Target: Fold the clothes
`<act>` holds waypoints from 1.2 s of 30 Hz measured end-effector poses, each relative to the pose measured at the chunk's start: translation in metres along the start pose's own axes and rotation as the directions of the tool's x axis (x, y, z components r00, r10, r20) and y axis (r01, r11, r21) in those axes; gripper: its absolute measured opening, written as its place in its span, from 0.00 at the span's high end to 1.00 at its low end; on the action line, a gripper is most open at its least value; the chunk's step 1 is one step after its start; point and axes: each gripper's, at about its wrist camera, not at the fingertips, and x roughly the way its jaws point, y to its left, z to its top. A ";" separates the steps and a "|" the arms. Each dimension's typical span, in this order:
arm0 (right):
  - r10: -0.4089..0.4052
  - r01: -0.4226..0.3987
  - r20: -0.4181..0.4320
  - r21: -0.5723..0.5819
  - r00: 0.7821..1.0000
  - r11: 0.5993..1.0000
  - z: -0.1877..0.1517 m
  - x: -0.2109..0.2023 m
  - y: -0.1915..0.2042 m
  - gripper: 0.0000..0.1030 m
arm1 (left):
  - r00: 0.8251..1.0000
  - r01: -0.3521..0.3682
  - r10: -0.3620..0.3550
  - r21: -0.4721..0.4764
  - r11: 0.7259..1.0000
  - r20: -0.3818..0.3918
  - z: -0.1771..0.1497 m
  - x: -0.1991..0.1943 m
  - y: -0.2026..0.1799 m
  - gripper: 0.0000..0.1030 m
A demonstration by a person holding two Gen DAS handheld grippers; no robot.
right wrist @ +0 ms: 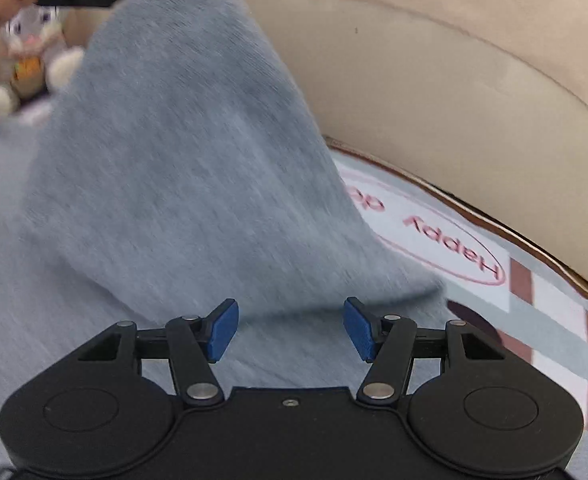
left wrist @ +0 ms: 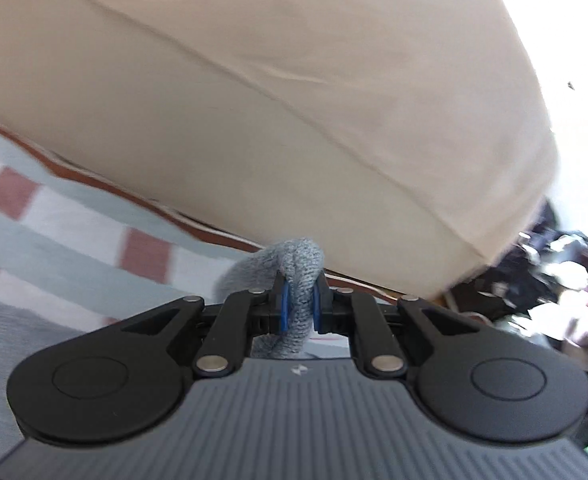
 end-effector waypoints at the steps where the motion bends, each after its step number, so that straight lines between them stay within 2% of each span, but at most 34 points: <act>1: 0.015 -0.015 0.016 0.022 1.000 1.000 0.002 -0.004 0.000 0.38 | 0.999 0.036 -0.036 0.004 0.999 -0.015 -0.003 0.002 -0.010 0.90; 4: 0.034 -0.037 0.025 0.155 0.999 0.987 -0.009 -0.013 -0.016 0.38 | 0.991 0.115 -0.113 0.018 0.993 -0.078 -0.023 0.014 -0.042 0.90; 7: 0.043 -0.045 0.014 0.318 0.999 0.947 -0.031 -0.018 -0.040 0.38 | 0.981 0.129 -0.124 0.029 0.991 -0.147 -0.061 0.040 -0.066 0.89; 9: 0.031 -0.027 -0.004 0.384 1.000 0.923 -0.051 -0.021 -0.051 0.38 | 0.974 0.132 -0.123 0.036 0.991 -0.192 -0.089 0.058 -0.080 0.80; 11: 0.028 -0.021 -0.012 0.405 1.000 0.914 -0.062 -0.025 -0.056 0.38 | 0.963 0.141 -0.130 0.029 0.990 -0.238 -0.116 0.076 -0.092 0.47; 14: 0.025 -0.012 -0.024 0.436 0.999 0.900 -0.079 -0.031 -0.063 0.38 | 0.934 0.198 -0.203 -0.046 0.979 -0.296 -0.152 0.080 -0.087 0.45; 16: 0.031 -0.019 -0.018 0.467 0.999 0.884 -0.087 -0.033 -0.070 0.38 | 0.934 0.221 -0.212 -0.001 0.975 -0.287 -0.173 0.062 -0.082 0.45; 17: 0.042 -0.036 -0.002 0.498 0.999 0.867 -0.090 -0.038 -0.075 0.38 | 0.947 0.203 -0.186 0.038 0.978 -0.263 -0.179 0.051 -0.078 0.45; 20: 0.104 -0.133 0.084 0.609 0.991 0.782 -0.094 -0.044 -0.092 0.38 | 0.987 0.082 -0.060 0.144 0.986 -0.150 -0.187 0.011 -0.058 0.45; 22: 0.137 -0.192 0.135 0.663 0.981 0.723 -0.094 -0.043 -0.098 0.38 | 0.992 -0.050 0.066 0.150 0.987 -0.105 -0.183 -0.010 -0.036 0.45; 24: 0.162 -0.238 0.175 0.699 0.971 0.675 -0.092 -0.039 -0.101 0.38 | 0.983 -0.143 0.156 0.121 0.982 -0.100 -0.177 -0.020 -0.011 0.45; 27: 0.155 -0.205 0.136 0.704 0.979 0.680 -0.092 -0.024 -0.095 0.34 | 0.975 -0.180 0.184 0.042 0.983 -0.126 -0.177 -0.029 0.020 0.47; 29: 0.138 -0.173 0.107 0.719 0.985 0.673 -0.096 -0.005 -0.092 0.34 | 0.974 -0.186 0.185 0.003 0.983 -0.134 -0.178 -0.032 0.032 0.47; 31: 0.149 -0.180 0.109 0.734 0.983 0.655 -0.094 0.018 -0.090 0.34 | 0.972 -0.197 0.193 -0.012 0.980 -0.136 -0.181 -0.031 0.035 0.47; 32: 0.152 -0.175 0.098 0.721 0.984 0.671 -0.084 0.029 -0.088 0.51 | 0.968 -0.207 0.204 -0.006 0.978 -0.145 -0.182 -0.028 0.035 0.47; 33: 0.147 -0.167 0.088 0.683 0.985 0.711 -0.067 0.035 -0.088 0.88 | 0.965 -0.217 0.215 0.000 0.976 -0.153 -0.183 -0.025 0.035 0.47; 34: 0.151 -0.160 0.067 0.623 0.986 0.766 -0.041 0.035 -0.086 0.87 | 0.961 -0.227 0.226 0.012 0.974 -0.158 -0.183 -0.024 0.035 0.47; 36: 0.095 -0.137 0.109 0.504 0.990 0.853 0.015 0.015 -0.087 0.87 | 0.961 -0.236 0.240 0.047 0.971 -0.135 -0.180 -0.028 0.034 0.47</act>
